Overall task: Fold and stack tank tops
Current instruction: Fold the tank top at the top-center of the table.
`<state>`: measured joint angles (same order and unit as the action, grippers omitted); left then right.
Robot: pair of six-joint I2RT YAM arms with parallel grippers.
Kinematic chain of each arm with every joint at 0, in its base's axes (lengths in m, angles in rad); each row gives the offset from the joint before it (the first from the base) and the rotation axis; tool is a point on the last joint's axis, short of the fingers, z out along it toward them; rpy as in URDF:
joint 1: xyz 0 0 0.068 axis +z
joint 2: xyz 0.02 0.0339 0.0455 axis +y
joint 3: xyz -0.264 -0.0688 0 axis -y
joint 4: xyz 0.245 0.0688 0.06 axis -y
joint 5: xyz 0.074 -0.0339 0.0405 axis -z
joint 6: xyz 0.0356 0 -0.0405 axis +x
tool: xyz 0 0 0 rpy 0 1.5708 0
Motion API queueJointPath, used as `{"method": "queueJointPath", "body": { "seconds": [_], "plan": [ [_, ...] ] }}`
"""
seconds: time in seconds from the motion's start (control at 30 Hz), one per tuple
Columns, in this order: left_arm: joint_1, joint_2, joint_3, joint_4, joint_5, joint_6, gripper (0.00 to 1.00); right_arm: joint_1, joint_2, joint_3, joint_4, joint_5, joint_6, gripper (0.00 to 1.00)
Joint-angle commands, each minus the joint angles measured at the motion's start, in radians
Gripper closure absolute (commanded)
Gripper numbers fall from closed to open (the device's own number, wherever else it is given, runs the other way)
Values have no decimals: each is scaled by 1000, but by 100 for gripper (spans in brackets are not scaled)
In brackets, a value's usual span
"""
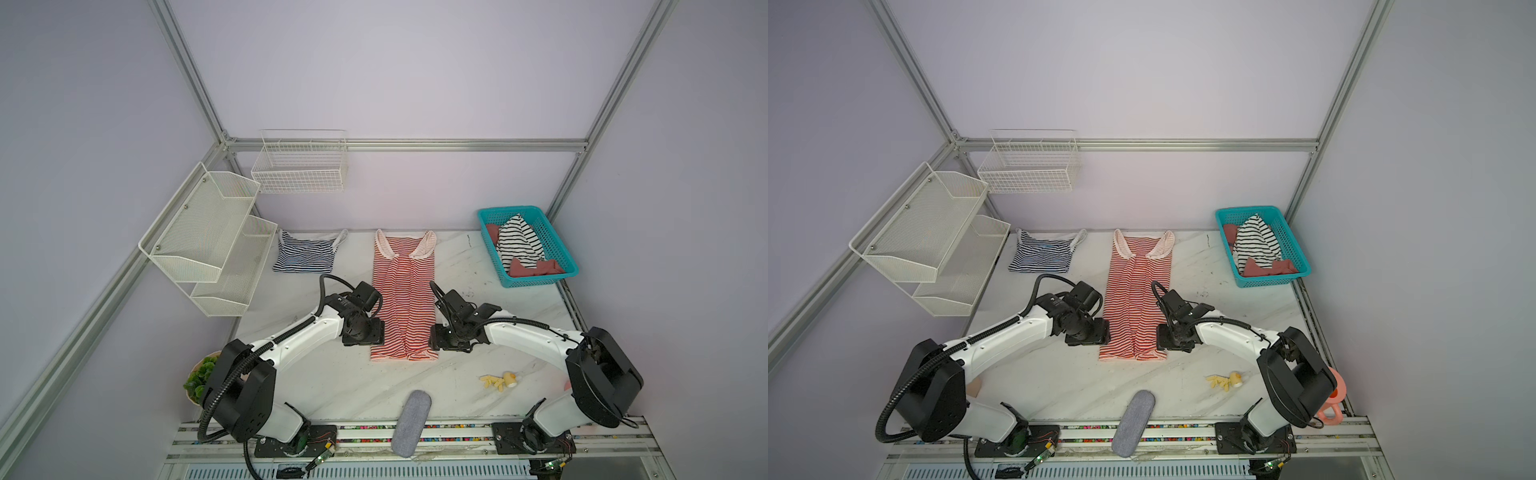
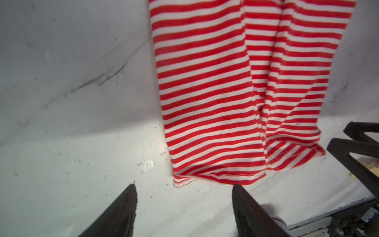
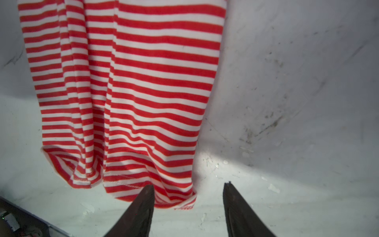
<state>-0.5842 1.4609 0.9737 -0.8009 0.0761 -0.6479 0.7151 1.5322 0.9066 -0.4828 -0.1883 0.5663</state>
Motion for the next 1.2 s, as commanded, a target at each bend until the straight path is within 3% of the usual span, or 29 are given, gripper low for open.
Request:
{"method": "queueJointPath", "body": {
  "seconds": [0.0, 0.47, 0.77, 0.93, 1.17],
  "plan": [
    [-9, -37, -69, 88, 9, -107, 26, 1, 25, -11, 35, -60, -1, 41],
    [-33, -4, -201, 220, 69, -223, 25, 0, 46, -91, 93, -127, 29, 40],
    [-34, 26, -230, 248, 62, -239, 31, 0, 50, -132, 126, -149, 43, 53],
    [-35, 33, -245, 268, 73, -242, 39, 0, 55, -152, 148, -160, 49, 60],
    [-39, 30, -277, 295, 102, -260, 65, 0, 42, -158, 151, -162, 50, 80]
  ]
}}
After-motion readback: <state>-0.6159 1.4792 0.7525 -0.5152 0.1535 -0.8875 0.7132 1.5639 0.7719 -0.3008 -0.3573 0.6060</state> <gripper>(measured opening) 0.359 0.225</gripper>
